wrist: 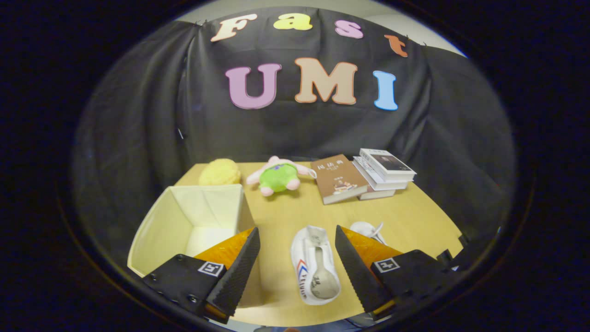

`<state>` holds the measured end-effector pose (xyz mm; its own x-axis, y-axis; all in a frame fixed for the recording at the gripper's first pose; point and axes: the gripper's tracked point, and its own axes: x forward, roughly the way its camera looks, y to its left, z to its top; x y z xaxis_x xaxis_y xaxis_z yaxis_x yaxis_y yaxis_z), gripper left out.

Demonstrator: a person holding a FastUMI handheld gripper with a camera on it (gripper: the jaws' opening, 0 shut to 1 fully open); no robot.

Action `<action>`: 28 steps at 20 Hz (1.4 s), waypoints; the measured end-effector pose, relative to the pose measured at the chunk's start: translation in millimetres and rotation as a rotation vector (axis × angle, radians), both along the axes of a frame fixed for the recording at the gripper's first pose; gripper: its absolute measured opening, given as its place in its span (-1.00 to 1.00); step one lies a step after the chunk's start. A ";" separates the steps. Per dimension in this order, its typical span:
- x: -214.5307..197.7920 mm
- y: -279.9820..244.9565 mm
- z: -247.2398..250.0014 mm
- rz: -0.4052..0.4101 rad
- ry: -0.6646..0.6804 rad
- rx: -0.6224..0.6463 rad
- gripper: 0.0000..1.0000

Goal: Open the storage box then place both shoes into the box .Put the left shoe in first, then the right shoe, with the right side of both shoes facing outward in a uniform manner.

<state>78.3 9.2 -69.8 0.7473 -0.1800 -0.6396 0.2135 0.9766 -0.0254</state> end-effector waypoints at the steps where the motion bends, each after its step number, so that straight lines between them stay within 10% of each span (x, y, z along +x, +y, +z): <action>1: -4.1 -11.1 -12.1 -0.006 0.055 -0.027 1.00; 23: -36.6 -63.3 -146.1 0.010 0.540 -0.047 0.75; 28: -12.0 -62.0 -168.8 0.074 0.560 -0.043 0.35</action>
<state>66.4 -52.8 -238.6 0.3078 -0.1746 -0.9353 0.0876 0.9840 -0.1549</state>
